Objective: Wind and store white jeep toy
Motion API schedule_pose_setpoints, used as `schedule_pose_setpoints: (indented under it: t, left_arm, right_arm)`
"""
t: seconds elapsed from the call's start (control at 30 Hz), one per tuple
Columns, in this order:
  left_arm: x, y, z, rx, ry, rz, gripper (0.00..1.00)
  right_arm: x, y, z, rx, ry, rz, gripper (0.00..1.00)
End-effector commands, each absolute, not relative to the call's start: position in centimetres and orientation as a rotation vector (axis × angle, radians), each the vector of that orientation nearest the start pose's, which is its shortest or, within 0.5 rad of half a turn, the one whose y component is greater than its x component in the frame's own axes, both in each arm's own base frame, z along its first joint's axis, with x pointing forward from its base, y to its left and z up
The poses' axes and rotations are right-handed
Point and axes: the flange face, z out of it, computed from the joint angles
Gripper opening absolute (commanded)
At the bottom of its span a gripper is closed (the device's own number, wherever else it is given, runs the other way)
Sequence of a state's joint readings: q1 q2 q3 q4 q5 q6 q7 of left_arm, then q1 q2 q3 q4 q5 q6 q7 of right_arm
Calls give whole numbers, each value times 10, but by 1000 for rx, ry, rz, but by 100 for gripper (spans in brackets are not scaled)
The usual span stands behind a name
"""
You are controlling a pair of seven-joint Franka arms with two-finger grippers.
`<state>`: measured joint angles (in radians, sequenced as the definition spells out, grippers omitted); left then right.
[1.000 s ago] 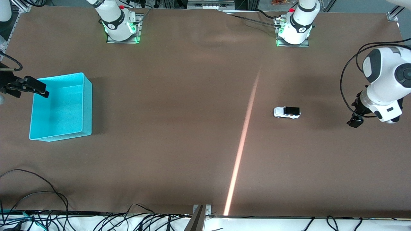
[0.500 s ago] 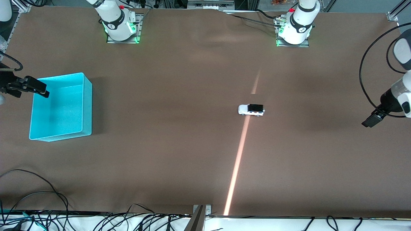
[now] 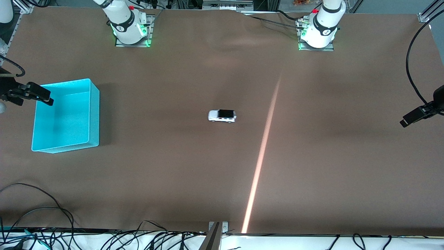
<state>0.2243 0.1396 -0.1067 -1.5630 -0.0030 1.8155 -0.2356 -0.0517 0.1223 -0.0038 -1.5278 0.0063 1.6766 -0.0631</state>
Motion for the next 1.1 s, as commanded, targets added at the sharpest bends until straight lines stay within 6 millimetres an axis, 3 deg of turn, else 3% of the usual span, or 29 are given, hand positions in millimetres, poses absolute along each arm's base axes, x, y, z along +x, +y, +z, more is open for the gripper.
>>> schedule_pose_setpoints:
  t: [0.0,0.23,0.43,0.53,0.6,0.67,1.07]
  left_arm:
    - [615,71,596,-3173,-451,-176,100]
    - [615,57,605,-3187,-366,-159,100]
    - [615,54,607,-3196,-81,-172,100]
    - [614,54,609,-3195,-20,-179,100]
    - [615,37,609,-3195,19,-178,100]
    - [615,27,608,-3194,41,-170,100]
    - [612,26,598,-3208,38,-125,100]
  right_arm:
    - [600,-32,592,-3120,-5,-47,100]
    - [600,-30,593,-3120,-9,-50,100]
    - [600,-31,592,-3120,-9,-47,100]
    - [600,-30,593,-3120,-12,-50,100]
    - [600,-30,592,-3120,-12,-47,100]
    - [600,-30,592,-3120,-12,-47,100]
    - [600,-31,592,-3119,-12,-43,100]
